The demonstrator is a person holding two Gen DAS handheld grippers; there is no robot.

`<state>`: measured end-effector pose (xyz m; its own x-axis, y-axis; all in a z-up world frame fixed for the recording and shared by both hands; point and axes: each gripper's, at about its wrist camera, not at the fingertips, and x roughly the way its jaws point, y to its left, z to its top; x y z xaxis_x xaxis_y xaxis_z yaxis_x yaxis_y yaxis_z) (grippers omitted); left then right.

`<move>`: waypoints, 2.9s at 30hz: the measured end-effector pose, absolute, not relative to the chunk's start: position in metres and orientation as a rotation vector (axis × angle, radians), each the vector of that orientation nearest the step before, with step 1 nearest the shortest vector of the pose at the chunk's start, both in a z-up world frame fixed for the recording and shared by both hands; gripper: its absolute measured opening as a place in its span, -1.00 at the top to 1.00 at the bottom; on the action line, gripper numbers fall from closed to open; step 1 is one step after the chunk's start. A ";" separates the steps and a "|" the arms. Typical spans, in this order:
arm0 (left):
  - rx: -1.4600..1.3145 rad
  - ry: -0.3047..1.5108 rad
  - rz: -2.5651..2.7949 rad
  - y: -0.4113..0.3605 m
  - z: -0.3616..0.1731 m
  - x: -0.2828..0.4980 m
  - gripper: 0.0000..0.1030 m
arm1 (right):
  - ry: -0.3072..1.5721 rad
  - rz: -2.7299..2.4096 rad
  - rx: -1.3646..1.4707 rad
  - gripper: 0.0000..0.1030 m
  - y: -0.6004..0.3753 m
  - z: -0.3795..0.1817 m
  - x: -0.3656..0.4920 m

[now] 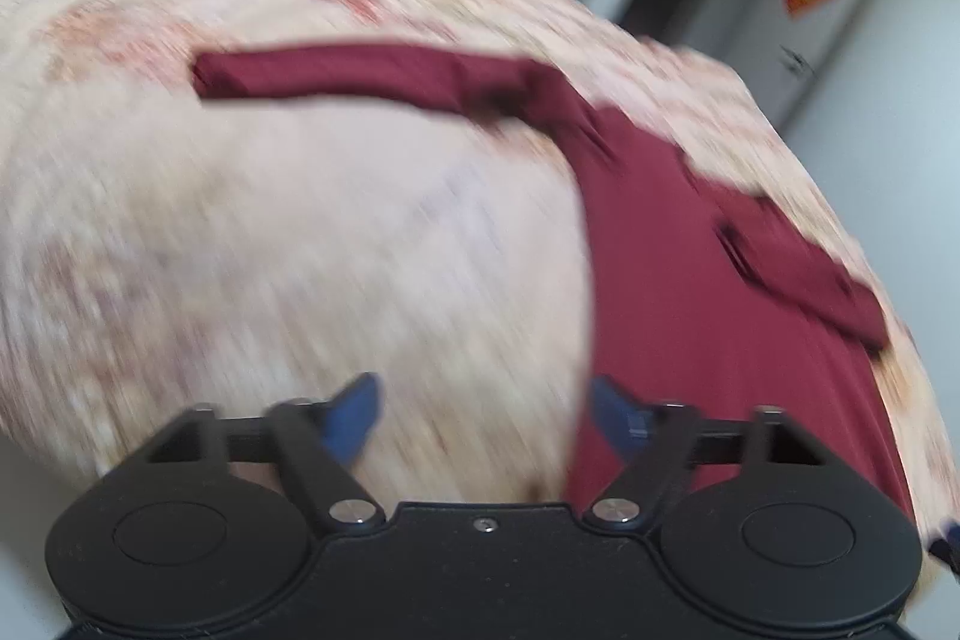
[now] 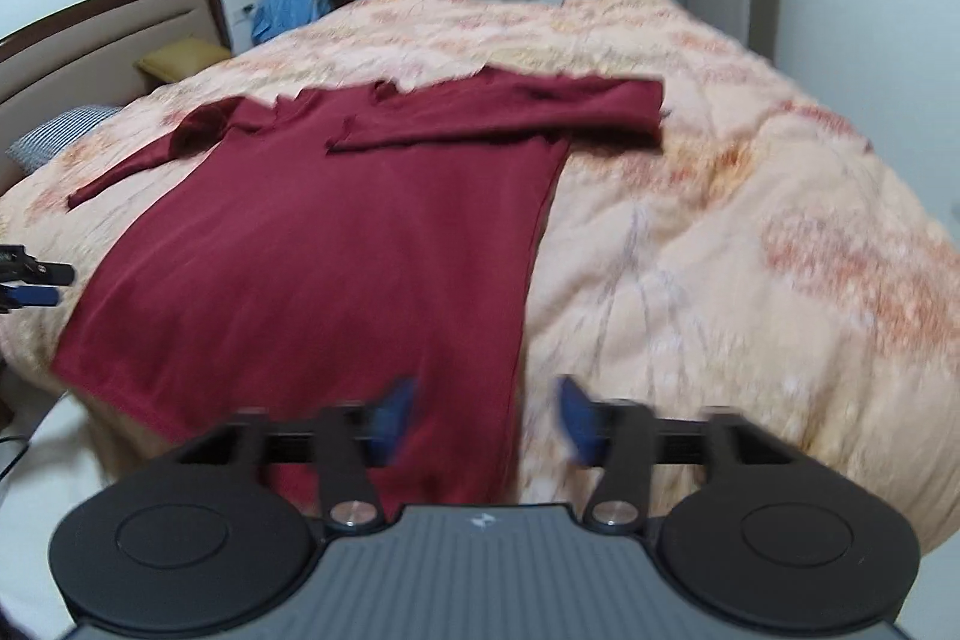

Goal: Fold small clothes
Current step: 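Move the left gripper to the other sleeve cuff and close on it, then lift the sleeve with the left gripper and fold it across the body, then open the left gripper to release the sleeve onto the sweater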

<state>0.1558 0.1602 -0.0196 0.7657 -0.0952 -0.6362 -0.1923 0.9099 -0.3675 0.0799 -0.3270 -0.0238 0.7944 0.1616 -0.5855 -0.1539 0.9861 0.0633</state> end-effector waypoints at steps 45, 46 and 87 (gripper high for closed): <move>-0.271 0.089 0.266 0.262 0.113 0.335 0.93 | 0.531 0.333 0.022 -1.00 -0.245 -0.038 0.161; -0.229 0.082 0.218 0.243 0.122 0.337 0.93 | 0.527 0.329 0.029 -1.00 -0.247 -0.038 0.160; 0.054 0.569 -0.174 0.072 0.011 0.313 -0.93 | 0.506 0.448 0.122 -0.61 -0.268 -0.012 0.259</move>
